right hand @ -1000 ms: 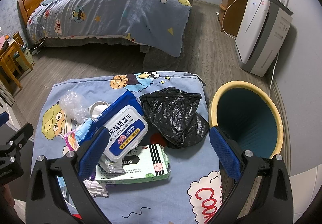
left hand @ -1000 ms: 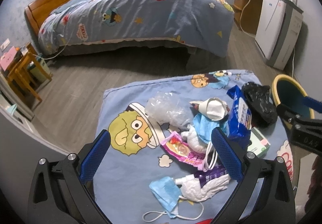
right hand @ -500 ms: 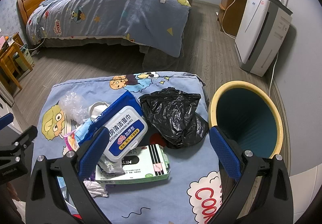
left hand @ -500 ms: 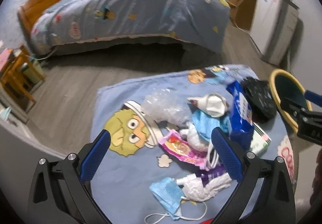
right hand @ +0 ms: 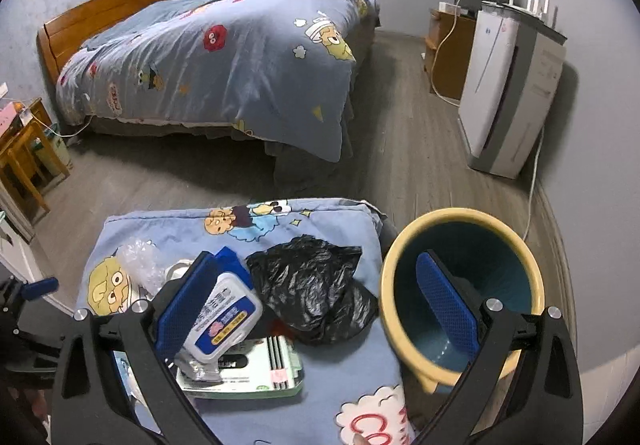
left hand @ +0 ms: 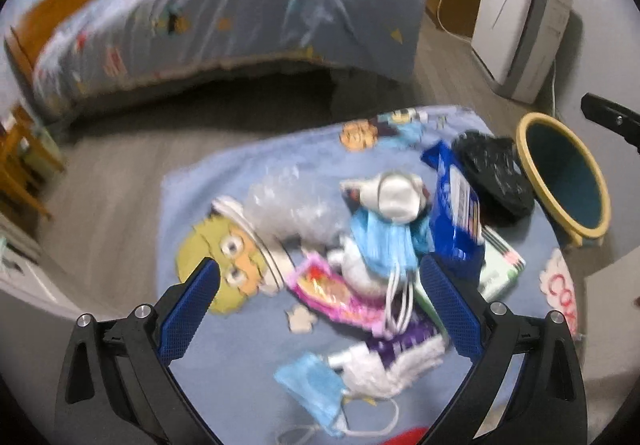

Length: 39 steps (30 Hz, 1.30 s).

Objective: Collect trash
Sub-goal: 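Grasp the blue wipes pack with the left tool while the right grasps the black bag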

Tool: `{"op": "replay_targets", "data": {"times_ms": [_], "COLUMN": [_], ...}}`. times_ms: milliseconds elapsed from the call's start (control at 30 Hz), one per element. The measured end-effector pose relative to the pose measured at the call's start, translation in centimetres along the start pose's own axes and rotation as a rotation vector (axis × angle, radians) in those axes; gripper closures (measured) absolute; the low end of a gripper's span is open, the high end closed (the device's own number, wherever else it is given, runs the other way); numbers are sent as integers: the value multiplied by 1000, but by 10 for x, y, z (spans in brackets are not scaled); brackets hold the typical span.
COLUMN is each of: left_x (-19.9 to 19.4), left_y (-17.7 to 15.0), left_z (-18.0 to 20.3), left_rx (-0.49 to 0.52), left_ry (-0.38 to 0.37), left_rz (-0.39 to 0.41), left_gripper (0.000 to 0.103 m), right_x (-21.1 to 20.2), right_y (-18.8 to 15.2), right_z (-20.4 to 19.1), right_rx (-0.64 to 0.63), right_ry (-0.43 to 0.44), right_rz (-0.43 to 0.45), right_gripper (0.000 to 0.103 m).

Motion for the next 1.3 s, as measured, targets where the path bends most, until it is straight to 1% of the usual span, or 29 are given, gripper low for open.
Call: {"op": "replay_targets", "data": {"times_ms": [33,100,133,200,300,333,367,400,433,467,567,600,667,700,767,833,867,900,933,967,1000,1033,1067,1133,1167,1200,1233,1300], "left_x": [0,7,10,20,35,37,41,43,46,48,58,60,62,63,66,69,71,72,74,75,77,79,83,82,80,76,74,65], "left_y": [4,13,16,21,22,21,21,22,23,23,24,24,23,21,18,16,15,14,14,14,13,12,10,9,9,10,11,10], "left_z": [4,17,23,41,62,66,71,74,76,79,79,79,79,79,79,79,80,82,83,86,89,91,93,93,92,92,91,92], "left_rx": [-2,-18,-8,47,99,109,139,169,185,192,146,142,152,158,149,136,131,132,137,144,153,160,162,156,154,151,150,168], "left_ry": [-29,-101,-102,-97,-94,-83,-43,-23,-28,-40,-94,-91,-72,-74,-117,-158,-195,-207,-219,-236,-247,-250,-265,-284,-291,-303,-310,-303], "left_rz": [16,6,6,14,-16,-15,-6,2,4,3,-34,-36,-29,-31,-47,-61,-76,-80,-82,-85,-91,-104,-129,-124,-121,-113,-108,-91], "left_gripper": [4,4,4,4,4,4,4,4,4,4,4,4,4,4,4,5,7,7,8,16,40,51,57,60,64,68,70,73], "right_x": [5,18,25,36,59,64,69,75,79,82,91,94,99,102,108,113,115,117,117,118,119,118,119,119,117,115,111,105], "right_y": [2,4,3,-2,-16,-22,-27,-33,-37,-40,-51,-55,-62,-67,-75,-81,-82,-84,-85,-85,-86,-85,-84,-79,-76,-72,-69,-62], "right_z": [5,18,23,27,26,25,25,22,20,18,5,-1,-12,-18,-24,-27,-28,-29,-30,-30,-30,-31,-31,-27,-25,-22,-19,-15], "right_rx": [4,32,30,-5,-85,-107,-132,-158,-173,-190,-229,-250,-293,-313,-331,-346,-348,-340,-332,-325,-320,-316,-310,-284,-269,-249,-228,-193], "right_ry": [-6,-20,-24,-25,17,17,12,24,40,45,104,123,127,131,136,127,124,123,134,140,135,142,148,153,154,160,170,190], "right_rz": [-18,-50,-66,-74,-125,-137,-152,-168,-176,-180,-208,-218,-234,-245,-274,-295,-303,-312,-317,-321,-321,-321,-321,-323,-316,-301,-289,-277], "right_gripper": [5,5,5,5,5,5,5,5,5,5,5,5,6,7,12,25,27,35,45,49,54,63,64,77,79,82,87,89]}}
Point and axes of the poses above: each gripper's, at about its wrist camera, not at the fingertips, and x roughly the way its jaws point, z to its right, y to its top, the point moved 4 cm from there along x, roughly the way its jaws point
